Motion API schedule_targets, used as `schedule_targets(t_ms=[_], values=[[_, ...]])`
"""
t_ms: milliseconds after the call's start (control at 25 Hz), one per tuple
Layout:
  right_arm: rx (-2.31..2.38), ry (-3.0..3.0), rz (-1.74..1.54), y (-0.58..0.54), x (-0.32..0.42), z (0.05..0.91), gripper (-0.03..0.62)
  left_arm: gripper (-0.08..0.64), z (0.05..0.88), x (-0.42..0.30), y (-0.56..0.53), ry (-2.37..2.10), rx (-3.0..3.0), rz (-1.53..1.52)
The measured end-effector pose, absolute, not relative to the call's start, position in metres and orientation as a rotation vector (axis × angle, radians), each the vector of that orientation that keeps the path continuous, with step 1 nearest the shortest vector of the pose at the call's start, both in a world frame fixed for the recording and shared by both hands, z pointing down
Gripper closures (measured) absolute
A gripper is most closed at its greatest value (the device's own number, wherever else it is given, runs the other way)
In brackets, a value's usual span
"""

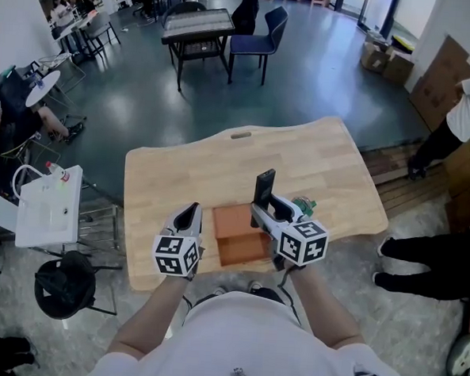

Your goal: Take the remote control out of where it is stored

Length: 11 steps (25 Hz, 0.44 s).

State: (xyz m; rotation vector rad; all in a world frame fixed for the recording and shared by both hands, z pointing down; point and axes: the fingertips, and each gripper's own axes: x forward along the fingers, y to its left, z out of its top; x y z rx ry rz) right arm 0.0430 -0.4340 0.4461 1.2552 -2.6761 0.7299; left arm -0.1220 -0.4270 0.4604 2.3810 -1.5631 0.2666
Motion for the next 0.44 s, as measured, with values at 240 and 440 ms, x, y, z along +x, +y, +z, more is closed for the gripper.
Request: schedule_targets(t_ms=[240, 440], values=[[1.262, -2.669, 0.726, -0.4338, 0.044, 0.4458, 0.341, 0.56, 0.4601, -0.12, -0.4277, -1.556, 2.383, 0.26], [1.27, -2.661, 0.73, -0.4346, 0.0452, 0.4476, 0.342, 0.56, 0.4603, -0.1191, -0.4299, -1.55, 2.387, 0.262]])
